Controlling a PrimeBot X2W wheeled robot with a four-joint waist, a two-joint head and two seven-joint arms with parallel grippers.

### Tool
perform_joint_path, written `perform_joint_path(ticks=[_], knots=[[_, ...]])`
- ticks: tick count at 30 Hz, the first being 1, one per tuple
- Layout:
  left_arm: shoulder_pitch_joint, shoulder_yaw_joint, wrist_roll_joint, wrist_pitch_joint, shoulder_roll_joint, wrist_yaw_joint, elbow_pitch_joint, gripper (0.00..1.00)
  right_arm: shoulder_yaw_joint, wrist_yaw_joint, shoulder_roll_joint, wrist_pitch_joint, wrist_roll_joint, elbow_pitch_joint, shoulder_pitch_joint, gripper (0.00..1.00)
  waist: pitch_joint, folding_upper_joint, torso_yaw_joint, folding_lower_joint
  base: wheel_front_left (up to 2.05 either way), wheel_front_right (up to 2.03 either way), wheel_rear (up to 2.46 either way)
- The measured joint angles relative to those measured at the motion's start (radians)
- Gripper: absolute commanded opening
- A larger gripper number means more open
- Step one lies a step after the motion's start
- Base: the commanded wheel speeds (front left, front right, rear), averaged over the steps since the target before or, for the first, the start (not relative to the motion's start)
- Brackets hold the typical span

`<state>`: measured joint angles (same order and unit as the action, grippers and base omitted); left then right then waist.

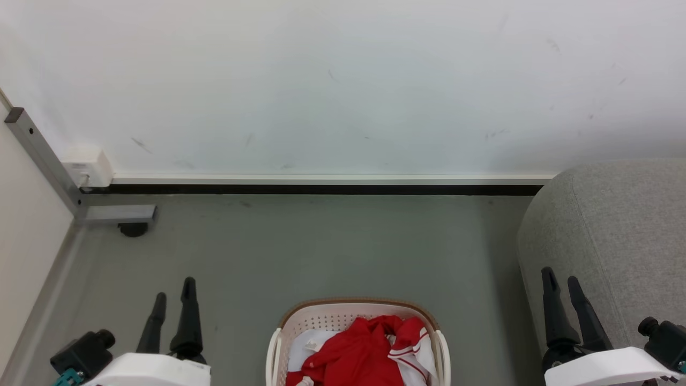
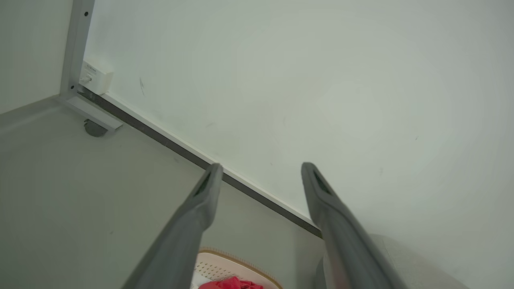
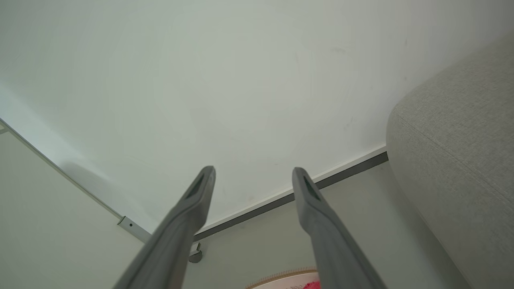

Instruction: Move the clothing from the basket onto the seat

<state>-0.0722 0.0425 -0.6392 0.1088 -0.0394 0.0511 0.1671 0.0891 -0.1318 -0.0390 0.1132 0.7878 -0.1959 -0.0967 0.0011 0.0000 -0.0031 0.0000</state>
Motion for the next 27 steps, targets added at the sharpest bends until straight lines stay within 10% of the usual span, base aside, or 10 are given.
perform_joint_path(ticks=[27], knots=[[0.0,-0.011,0.242,0.07,-0.003,0.001,0.028,1.0,0.027,0.0,-0.003,0.069,-0.251,-0.03,-0.019,1.0,-0.006,0.0,-0.009,0.0,0.0,0.0,0.0]])
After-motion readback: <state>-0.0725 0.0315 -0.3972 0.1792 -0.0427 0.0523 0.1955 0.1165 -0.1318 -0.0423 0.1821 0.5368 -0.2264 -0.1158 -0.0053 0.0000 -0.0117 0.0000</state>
